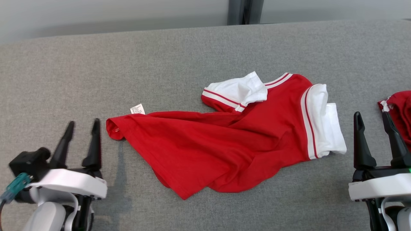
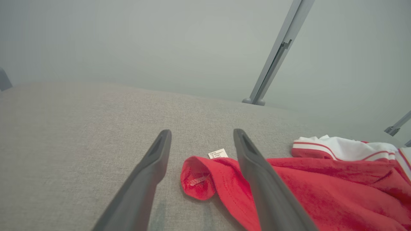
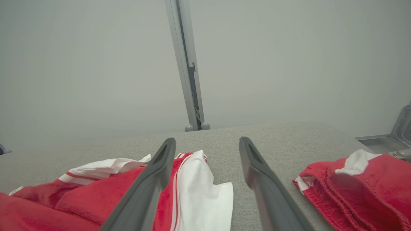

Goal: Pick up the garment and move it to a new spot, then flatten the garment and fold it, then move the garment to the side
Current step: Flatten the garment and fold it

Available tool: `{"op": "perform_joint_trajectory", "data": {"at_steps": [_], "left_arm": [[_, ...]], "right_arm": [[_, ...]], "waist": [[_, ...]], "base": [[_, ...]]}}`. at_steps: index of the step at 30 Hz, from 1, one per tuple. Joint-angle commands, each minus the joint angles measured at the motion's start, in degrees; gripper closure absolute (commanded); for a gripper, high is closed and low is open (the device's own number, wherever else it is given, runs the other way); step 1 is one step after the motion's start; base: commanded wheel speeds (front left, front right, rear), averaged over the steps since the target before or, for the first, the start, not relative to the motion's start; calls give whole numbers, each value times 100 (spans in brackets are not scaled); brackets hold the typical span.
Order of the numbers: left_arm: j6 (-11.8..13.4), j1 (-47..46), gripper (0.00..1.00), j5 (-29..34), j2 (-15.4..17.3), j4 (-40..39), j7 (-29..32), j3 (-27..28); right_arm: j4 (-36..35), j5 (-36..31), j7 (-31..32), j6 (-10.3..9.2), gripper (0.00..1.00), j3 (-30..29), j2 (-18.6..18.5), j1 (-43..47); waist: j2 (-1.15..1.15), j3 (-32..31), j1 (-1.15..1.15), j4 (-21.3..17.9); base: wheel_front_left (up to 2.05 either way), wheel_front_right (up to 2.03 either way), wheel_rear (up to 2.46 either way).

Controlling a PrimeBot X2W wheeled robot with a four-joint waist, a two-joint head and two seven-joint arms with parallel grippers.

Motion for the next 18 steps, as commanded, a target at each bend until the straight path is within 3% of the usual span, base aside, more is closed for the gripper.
{"op": "perform_joint_trajectory", "data": {"at_steps": [1, 12, 18], "left_arm": [[183, 42, 0, 83, -9, 6, -246, 177], [638, 420, 0, 831, -189, -1094, -563, 639], [692, 998, 0, 1462, -272, -1843, -561, 673]], "right_arm": [[-43, -34, -17, 1, 0, -12, -26, 78], [-109, -229, 56, 1, 0, -60, -54, 170], [-106, -295, 107, 1, 0, 25, -72, 260]], "waist": [[0, -93, 0, -1], [0, -469, 0, 84], [0, -713, 0, 137]], "base": [[0, 0, 0], [0, 0, 0], [0, 0, 0]]}}
